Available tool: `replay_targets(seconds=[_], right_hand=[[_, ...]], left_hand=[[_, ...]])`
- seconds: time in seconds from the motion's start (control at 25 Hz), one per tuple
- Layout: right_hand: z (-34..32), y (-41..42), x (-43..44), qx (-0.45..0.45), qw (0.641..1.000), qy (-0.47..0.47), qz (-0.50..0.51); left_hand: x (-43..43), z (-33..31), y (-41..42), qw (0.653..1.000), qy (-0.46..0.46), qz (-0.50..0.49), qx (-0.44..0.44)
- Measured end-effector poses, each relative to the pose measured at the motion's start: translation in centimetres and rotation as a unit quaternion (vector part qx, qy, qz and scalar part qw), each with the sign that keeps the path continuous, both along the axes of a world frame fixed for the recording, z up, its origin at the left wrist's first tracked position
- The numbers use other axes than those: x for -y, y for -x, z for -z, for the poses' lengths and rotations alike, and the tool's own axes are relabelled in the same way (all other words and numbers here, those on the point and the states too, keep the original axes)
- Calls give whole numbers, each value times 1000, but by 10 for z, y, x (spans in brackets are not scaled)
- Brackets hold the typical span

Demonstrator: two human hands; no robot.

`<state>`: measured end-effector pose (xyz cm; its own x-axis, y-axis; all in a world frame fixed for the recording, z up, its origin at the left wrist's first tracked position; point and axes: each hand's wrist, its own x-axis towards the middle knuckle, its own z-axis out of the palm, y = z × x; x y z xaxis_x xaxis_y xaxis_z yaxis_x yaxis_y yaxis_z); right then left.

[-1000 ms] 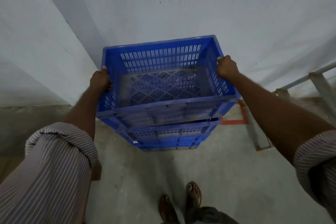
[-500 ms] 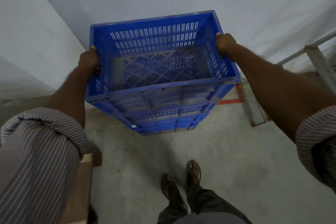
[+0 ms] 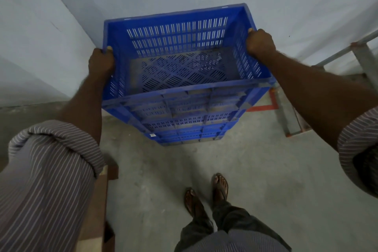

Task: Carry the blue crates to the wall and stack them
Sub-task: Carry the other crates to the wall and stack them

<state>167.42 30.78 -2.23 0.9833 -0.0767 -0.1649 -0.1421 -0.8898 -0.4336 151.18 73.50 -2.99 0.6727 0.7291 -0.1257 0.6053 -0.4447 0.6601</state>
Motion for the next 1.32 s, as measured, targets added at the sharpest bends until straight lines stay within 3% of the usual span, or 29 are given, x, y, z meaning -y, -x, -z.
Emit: replay_targets(seconds=[0.04, 0.16, 0.24, 0.36, 0.56, 0.68, 0.76, 0.92, 1.04, 1.2, 1.32], right_hand=[[-3, 9, 1, 9, 1000, 5, 10], [0, 67, -15, 145, 983, 104, -42], [11, 113, -33, 195, 970, 111, -91], [20, 143, -51, 171, 962, 151, -153], [14, 137, -46, 154, 944, 196, -218], [10, 138, -49, 149, 949, 145, -237], [13, 146, -34, 202, 948, 117, -218], [41, 167, 13, 284, 928, 146, -192], [41, 157, 15, 297, 926, 111, -206], [57, 160, 40, 347, 892, 57, -283], [71, 175, 59, 405, 891, 13, -206]], left_hand=[[4, 1, 7, 999, -26, 23, 5], [19, -1, 36, 996, -65, 55, -26], [35, 7, 58, 986, -140, 72, -52], [51, 17, 79, 976, -197, 74, -49], [48, 10, 79, 980, -178, 65, -54], [57, 7, 80, 968, -229, 89, -40], [76, 8, 90, 958, -266, 105, -24], [97, 30, 114, 930, -346, 123, -23], [95, 27, 110, 932, -345, 113, -17], [134, 45, 129, 922, -370, 85, 70], [165, 74, 151, 901, -395, 118, 133]])
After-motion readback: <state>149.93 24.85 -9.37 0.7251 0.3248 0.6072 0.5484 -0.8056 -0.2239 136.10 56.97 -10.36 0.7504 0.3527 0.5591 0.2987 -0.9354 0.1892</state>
